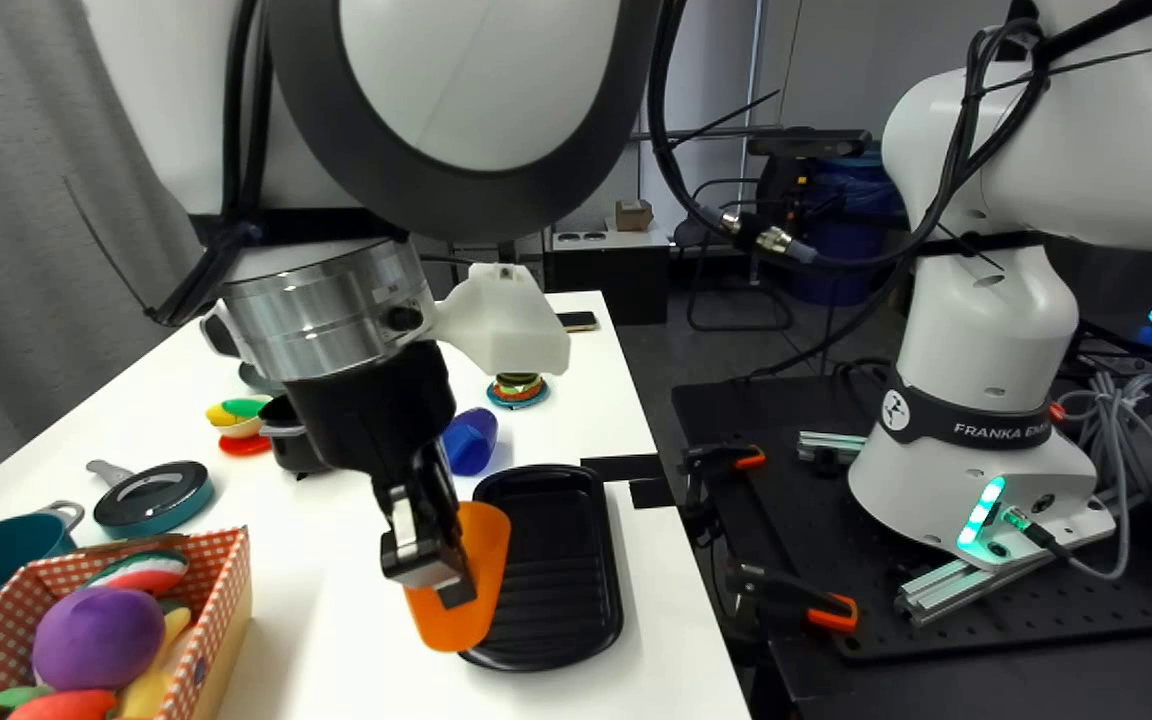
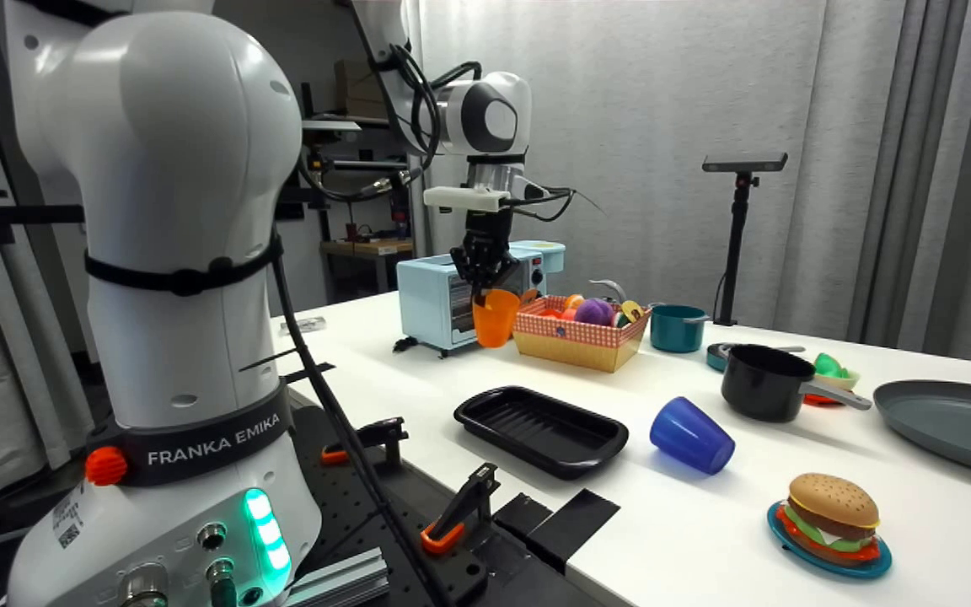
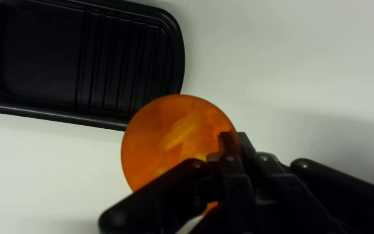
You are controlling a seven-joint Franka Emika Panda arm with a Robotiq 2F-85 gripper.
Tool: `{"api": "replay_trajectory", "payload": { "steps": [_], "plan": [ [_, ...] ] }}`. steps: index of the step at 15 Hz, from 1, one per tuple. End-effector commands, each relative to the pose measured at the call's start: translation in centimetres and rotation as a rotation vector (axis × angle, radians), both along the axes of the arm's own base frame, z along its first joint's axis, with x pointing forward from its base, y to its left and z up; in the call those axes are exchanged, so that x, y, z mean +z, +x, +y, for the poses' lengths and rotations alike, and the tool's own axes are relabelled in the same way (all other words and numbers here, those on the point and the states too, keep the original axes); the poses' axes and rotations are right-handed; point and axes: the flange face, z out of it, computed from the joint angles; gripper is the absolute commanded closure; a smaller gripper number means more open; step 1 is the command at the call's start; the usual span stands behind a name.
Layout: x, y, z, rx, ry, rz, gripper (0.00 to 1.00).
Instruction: Pour the fries out of the orange cup onto the oven tray
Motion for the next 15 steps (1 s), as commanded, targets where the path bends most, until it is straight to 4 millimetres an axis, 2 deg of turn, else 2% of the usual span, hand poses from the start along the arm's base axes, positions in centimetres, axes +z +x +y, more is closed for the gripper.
{"api": "replay_trajectory", "payload": {
  "steps": [1, 9, 15],
  "plan": [
    [1.0, -0.8, -1.5, -0.006, 0.059, -0.021, 0.99],
    [1.0, -2.1, -5.3, -0.046, 0.166, -0.014, 0.99],
    [1.1, -3.3, -5.1, 0.132, 0.421, 0.073, 0.99]
  ]
}}
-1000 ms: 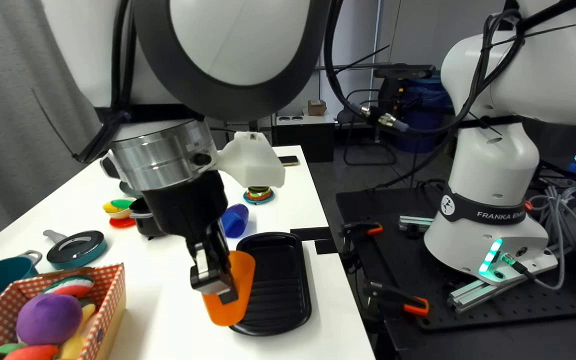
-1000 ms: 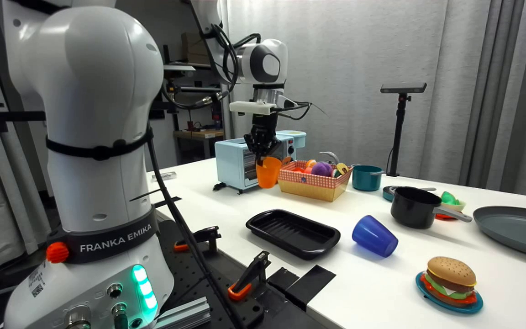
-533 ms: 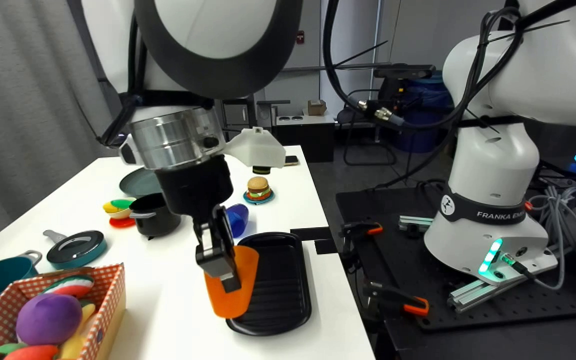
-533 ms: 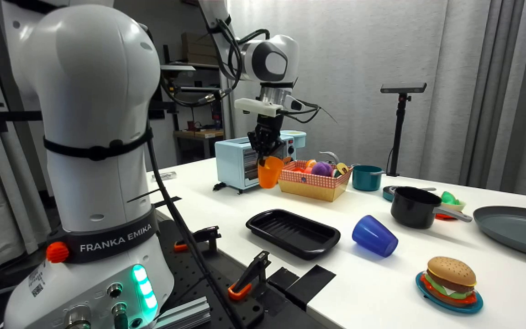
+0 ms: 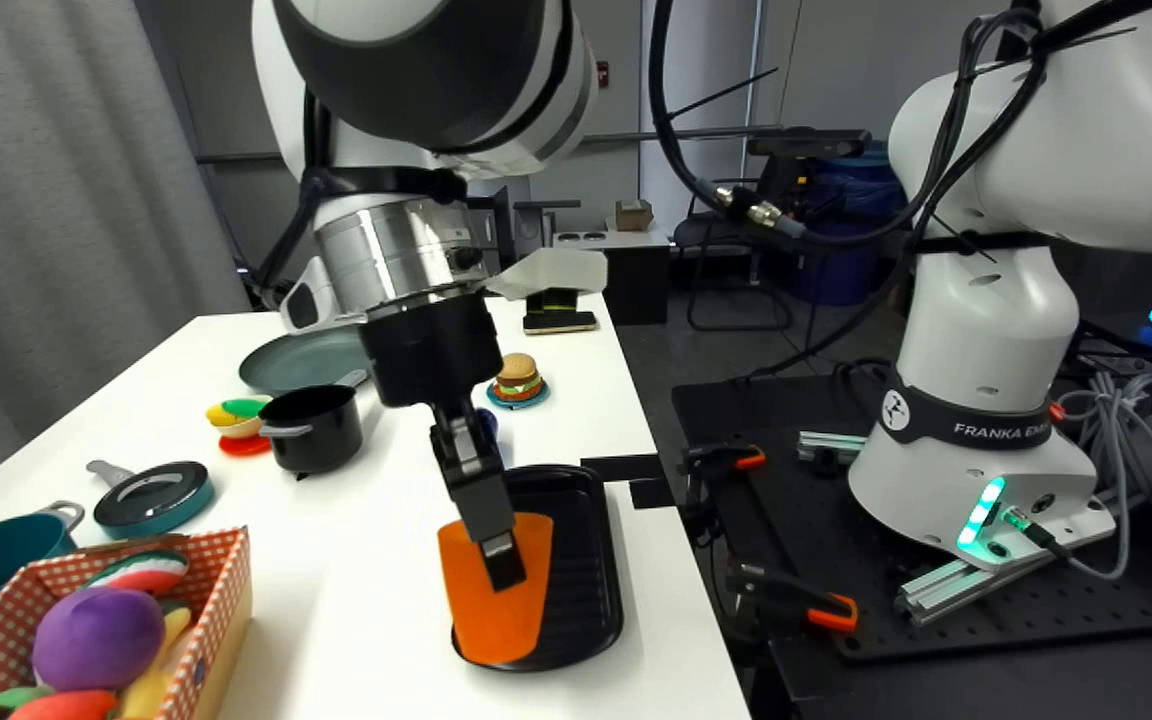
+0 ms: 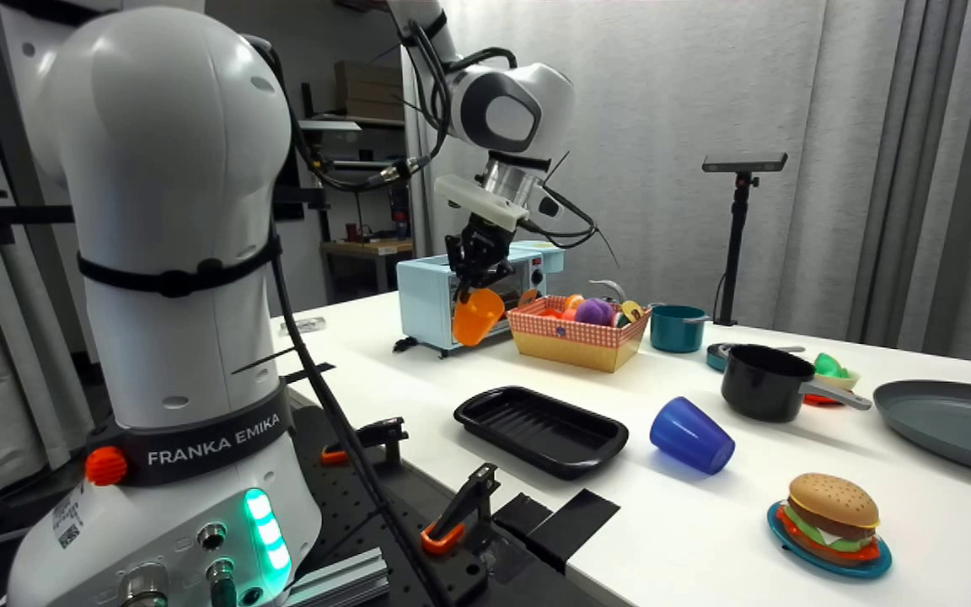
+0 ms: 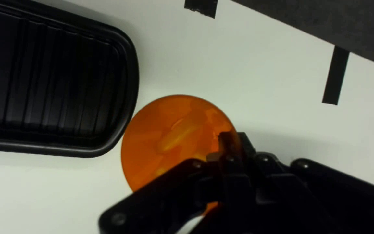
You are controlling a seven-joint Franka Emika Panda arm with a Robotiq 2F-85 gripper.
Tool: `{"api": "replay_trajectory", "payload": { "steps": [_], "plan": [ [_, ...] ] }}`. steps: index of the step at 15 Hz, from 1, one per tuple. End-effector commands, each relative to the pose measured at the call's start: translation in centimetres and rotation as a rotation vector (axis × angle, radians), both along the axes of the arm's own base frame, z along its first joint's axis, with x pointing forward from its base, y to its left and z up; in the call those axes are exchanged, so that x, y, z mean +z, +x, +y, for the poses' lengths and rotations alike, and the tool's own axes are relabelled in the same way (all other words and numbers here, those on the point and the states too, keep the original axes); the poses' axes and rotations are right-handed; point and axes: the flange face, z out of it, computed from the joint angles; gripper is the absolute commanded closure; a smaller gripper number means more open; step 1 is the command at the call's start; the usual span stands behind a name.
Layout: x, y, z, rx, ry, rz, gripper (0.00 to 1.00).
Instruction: Pour the fries out of the orange cup onto the oven tray
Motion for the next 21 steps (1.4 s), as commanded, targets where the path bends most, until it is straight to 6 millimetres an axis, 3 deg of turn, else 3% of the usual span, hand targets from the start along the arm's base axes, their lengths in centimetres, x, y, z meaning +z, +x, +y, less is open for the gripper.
{"api": "replay_trajectory", "payload": {
  "steps": [1, 12, 21],
  "plan": [
    [1.1, -1.1, -0.7, 0.078, 0.122, 0.023, 0.99],
    [2.5, -0.1, -5.8, 0.129, 0.361, 0.094, 0.99],
    [2.4, 0.9, -7.8, 0.235, 0.585, 0.208, 0.99]
  ]
}}
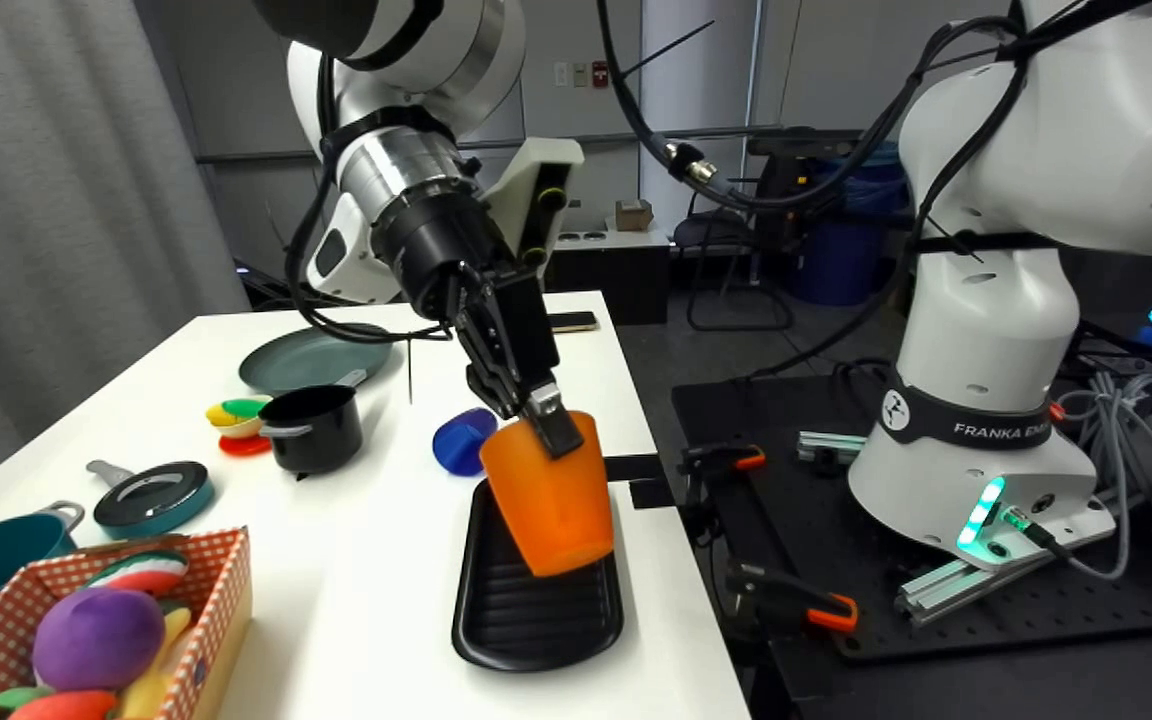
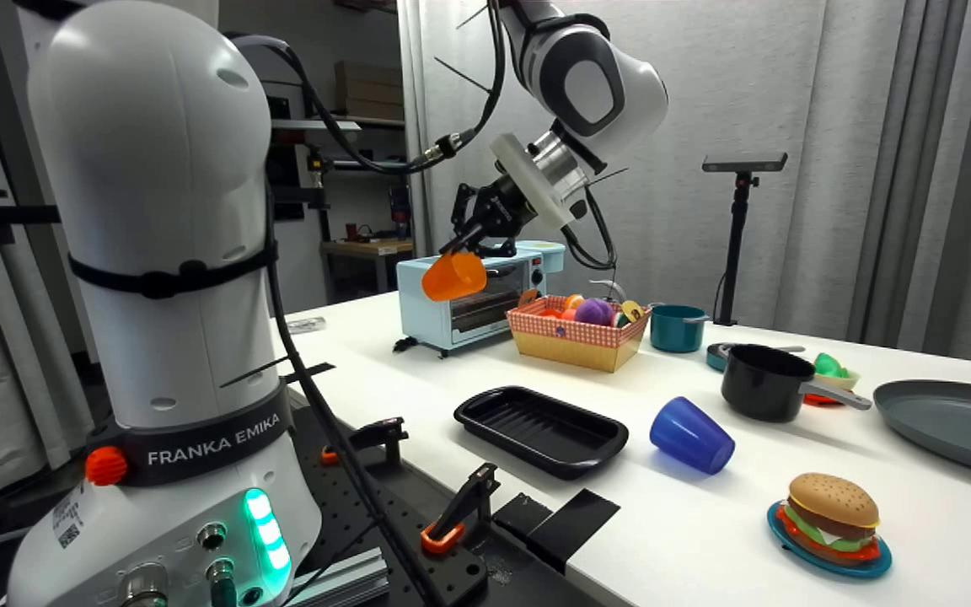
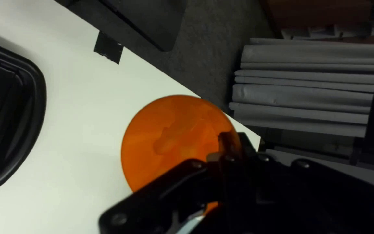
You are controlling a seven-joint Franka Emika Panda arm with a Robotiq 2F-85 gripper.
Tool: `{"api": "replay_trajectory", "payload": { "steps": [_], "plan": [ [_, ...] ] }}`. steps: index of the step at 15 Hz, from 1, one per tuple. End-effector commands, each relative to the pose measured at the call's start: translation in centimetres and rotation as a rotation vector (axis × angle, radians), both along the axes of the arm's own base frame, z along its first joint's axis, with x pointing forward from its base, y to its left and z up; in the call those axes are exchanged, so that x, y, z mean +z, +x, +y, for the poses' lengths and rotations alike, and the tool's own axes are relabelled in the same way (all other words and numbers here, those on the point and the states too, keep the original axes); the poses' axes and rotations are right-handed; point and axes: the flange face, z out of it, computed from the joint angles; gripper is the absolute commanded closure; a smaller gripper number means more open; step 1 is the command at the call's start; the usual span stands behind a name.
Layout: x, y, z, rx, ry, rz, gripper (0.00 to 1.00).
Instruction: Pour the fries out of the orange cup onto the oven tray
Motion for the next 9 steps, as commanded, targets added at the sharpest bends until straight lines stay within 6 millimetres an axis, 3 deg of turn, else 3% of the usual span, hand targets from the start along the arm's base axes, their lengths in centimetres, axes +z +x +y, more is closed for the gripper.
{"api": "replay_trajectory", "payload": {
  "steps": [1, 9],
  "plan": [
    [-0.3, 1.3, -0.8, 0.04, 0.126, 0.045, 0.99],
    [-1.2, 2.6, -1.7, 0.101, 0.245, 0.113, 0.99]
  ]
}}
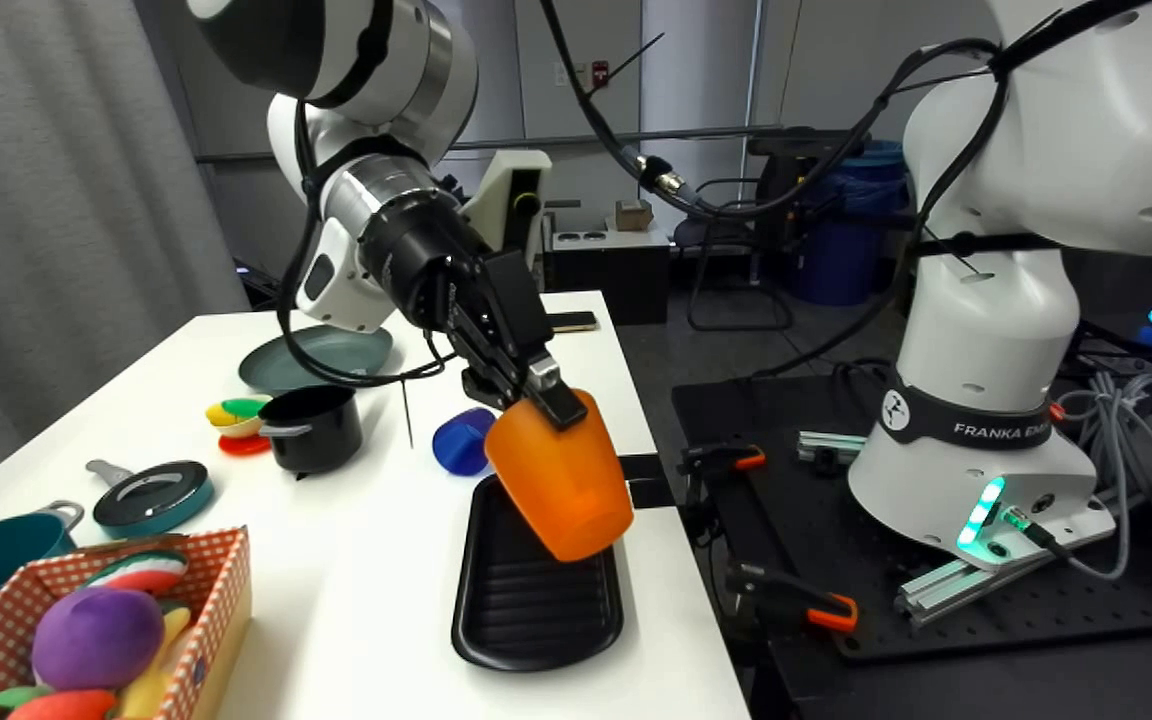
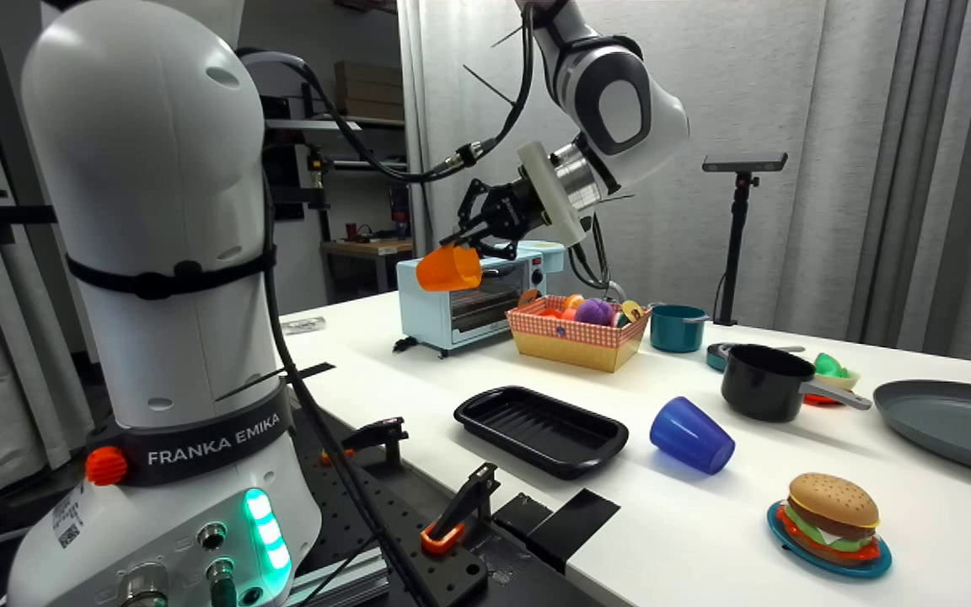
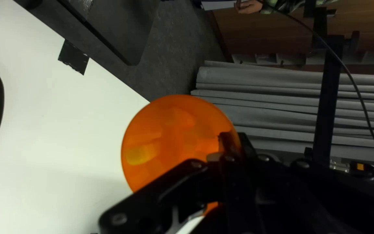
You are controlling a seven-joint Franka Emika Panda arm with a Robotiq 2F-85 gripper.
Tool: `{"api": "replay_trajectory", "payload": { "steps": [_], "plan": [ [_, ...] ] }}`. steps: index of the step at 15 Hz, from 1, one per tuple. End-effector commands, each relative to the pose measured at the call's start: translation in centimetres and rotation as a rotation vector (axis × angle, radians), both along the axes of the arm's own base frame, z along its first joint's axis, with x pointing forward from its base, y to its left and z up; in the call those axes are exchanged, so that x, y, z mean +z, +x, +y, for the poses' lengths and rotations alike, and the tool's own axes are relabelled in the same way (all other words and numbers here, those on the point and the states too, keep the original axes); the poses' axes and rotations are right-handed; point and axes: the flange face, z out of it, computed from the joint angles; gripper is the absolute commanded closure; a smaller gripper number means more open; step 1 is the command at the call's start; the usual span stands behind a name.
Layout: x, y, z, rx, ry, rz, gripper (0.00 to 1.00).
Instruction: Pour the fries out of the orange cup onto the oven tray
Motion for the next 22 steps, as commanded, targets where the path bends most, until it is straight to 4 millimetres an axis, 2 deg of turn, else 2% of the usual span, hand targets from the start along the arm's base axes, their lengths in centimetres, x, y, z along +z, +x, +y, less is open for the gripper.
{"api": "replay_trajectory", "payload": {
  "steps": [1, 10, 22],
  "plan": [
    [0.0, 1.2, -0.6, 0.02, 0.116, 0.028, 0.99],
    [-0.8, 2.5, -1.1, 0.07, 0.263, 0.041, 0.99],
    [-0.7, 3.5, -1.7, 0.186, 0.474, 0.029, 0.99]
  ]
}}
